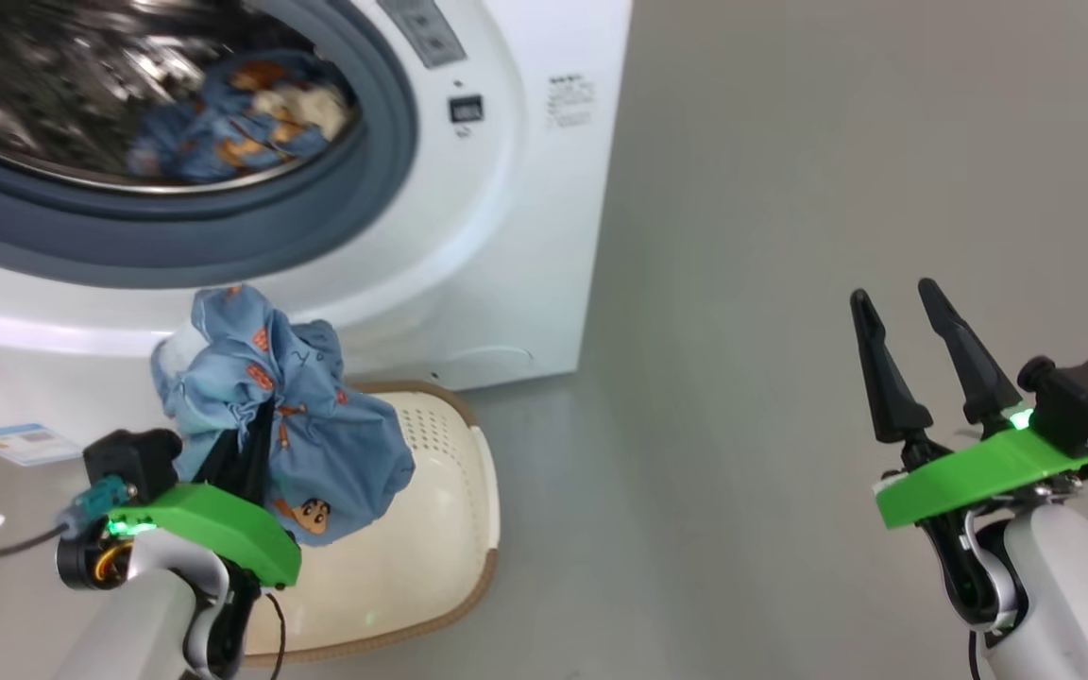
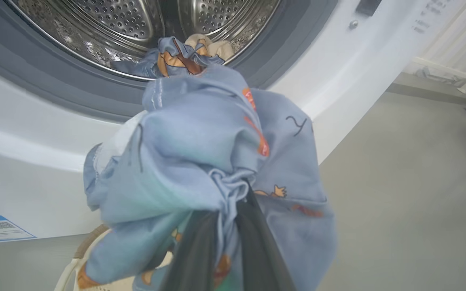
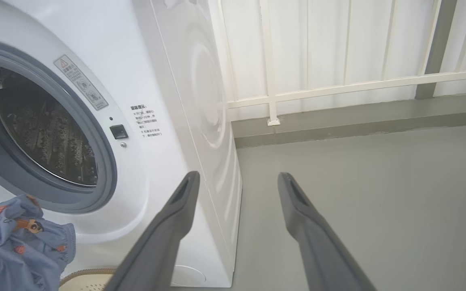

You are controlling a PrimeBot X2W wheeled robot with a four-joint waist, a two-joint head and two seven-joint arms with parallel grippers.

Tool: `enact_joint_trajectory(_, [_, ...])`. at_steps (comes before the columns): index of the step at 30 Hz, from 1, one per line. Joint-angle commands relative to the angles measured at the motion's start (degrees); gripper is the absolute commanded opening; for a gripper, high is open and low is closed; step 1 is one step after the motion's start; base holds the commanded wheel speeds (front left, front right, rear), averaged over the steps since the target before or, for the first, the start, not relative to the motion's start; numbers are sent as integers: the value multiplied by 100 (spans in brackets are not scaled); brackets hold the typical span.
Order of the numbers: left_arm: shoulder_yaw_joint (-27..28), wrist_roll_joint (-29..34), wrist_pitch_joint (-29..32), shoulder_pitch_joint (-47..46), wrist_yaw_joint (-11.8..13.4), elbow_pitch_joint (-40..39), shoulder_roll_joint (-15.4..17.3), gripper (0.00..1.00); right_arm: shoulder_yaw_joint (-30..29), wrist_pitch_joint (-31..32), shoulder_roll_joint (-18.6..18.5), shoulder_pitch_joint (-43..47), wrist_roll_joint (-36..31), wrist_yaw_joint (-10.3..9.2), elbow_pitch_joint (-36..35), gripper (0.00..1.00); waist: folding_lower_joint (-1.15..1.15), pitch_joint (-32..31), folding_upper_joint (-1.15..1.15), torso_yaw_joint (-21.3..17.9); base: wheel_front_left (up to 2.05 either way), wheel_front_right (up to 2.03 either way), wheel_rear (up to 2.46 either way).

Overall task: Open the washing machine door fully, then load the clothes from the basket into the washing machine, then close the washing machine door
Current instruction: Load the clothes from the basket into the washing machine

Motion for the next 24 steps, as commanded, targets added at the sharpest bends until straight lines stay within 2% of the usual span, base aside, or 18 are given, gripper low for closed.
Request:
enact_joint_trajectory(1, [229,73,-77,78,64,-263,210,0,77,-46,-83,110,43,25,-114,100,1,-309,0,290,0,0,0])
enact_joint_trajectory(12, [772,526,-78,899,574,-2046,322,0,119,-46,-210,219,95,25,-82,100,1,-484,0,476,0,0,0])
enact_joint_trajectory(24, [1050,770,-78,1367,834,-2807,382,0,170,-46,-268,240,127,25,-84,100,1,-533,0,407,0,0,0])
